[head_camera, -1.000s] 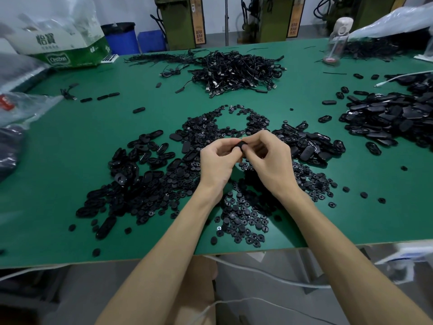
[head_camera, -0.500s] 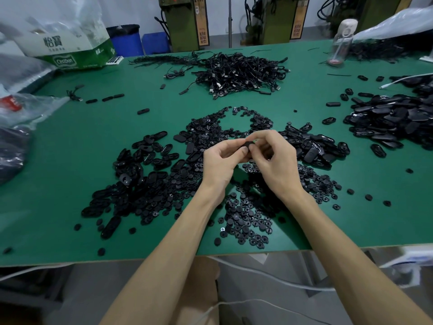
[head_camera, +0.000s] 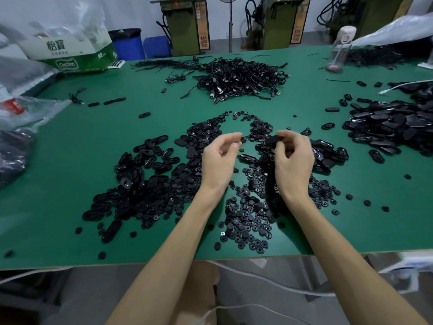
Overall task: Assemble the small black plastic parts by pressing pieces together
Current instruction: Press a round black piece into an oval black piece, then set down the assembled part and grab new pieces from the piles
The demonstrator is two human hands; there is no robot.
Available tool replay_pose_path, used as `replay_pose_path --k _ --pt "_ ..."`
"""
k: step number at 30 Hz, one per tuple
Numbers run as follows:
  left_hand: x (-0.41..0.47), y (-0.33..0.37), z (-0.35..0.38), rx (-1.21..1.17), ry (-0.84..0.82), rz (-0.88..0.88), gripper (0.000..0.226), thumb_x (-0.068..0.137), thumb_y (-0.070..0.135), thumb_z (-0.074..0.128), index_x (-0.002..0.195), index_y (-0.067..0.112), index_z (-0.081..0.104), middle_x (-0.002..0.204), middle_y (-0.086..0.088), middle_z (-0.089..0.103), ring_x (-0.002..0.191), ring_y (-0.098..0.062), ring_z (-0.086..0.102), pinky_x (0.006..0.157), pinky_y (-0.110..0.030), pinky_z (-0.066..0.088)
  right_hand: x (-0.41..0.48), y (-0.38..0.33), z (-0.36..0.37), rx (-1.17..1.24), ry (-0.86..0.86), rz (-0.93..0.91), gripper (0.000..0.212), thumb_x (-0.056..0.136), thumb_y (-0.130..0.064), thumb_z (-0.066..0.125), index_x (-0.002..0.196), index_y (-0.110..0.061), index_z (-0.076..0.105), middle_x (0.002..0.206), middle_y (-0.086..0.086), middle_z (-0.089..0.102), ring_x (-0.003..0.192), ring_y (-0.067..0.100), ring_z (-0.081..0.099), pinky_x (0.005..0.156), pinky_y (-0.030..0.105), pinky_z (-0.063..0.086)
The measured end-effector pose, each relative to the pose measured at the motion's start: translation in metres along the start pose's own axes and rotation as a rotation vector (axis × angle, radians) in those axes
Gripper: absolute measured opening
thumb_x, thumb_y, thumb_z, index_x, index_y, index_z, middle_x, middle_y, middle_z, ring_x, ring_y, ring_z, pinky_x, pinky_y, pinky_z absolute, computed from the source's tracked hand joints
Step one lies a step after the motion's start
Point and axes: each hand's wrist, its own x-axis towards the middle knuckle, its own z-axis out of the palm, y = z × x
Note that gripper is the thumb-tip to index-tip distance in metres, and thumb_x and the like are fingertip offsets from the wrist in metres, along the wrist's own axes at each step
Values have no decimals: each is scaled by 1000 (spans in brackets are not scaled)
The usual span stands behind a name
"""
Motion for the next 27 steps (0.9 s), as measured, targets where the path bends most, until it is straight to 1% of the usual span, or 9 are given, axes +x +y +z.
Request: replay_pose_path --k 3,5,9,13,16,19,21,24,27 --pt "7 6 -17 253 27 82 30 102 -3 50 116 14 70 115 1 70 97 0 68 89 -12 52 4 4 1 -30 -3 115 38 103 -9 53 141 -11 55 127 3 48 103 6 53 86 7 41" --pt "13 8 -35 372 64 84 34 101 -7 48 117 15 69 117 -1 69 97 0 64 89 -8 49 4 5 2 -65 -44 133 48 102 -7 53 149 -10 47 129 -1 40 108 7 50 90 12 41" --pt "27 -2 -83 829 81 19 40 95 -14 49 123 9 68 127 -8 66 114 -19 63 109 -33 49 2 4 4 -79 -62 92 46 100 -4 53 146 -10 50 128 0 38 110 9 51 95 20 45" --pt "37 -15 -131 1274 -37 -138 27 98 2 64 124 7 71 126 -18 68 119 -36 60 106 -49 46 -3 3 7 -155 -211 -102 22 102 -14 59 122 -15 68 118 -5 55 115 9 51 103 26 44" --pt "35 -17 -141 1288 -45 -158 17 99 17 69 111 9 78 117 -15 72 114 -37 61 101 -49 44 -7 4 12 -213 -408 -302 18 98 -24 69 114 -16 73 113 -6 62 117 11 46 100 21 33" --pt "31 -18 -137 1263 31 -132 15 97 24 73 105 12 78 115 -15 69 112 -37 59 100 -49 41 -9 5 14 -318 -568 -436 31 94 -34 73 120 -18 75 120 -5 66 120 17 42 104 29 35" --pt "28 -20 -135 1229 66 -135 14 97 24 72 103 12 76 115 -17 64 110 -37 58 100 -49 40 -11 7 16 -384 -630 -466 32 92 -38 74 118 -20 77 123 -5 66 121 23 43 105 38 36" --pt "24 -24 -134 1133 93 -147 10 100 17 68 100 7 71 115 -17 54 104 -37 57 95 -47 44 -11 9 17 -395 -642 -440 24 92 -38 74 109 -22 79 118 -5 66 115 22 41 97 34 29" --pt "20 -25 -137 938 132 -158 5 102 10 64 106 7 65 121 -14 43 82 -19 54 82 -36 40 -9 8 18 -382 -633 -402 14 93 -30 74 101 -20 78 105 -3 65 107 21 41 95 35 32"
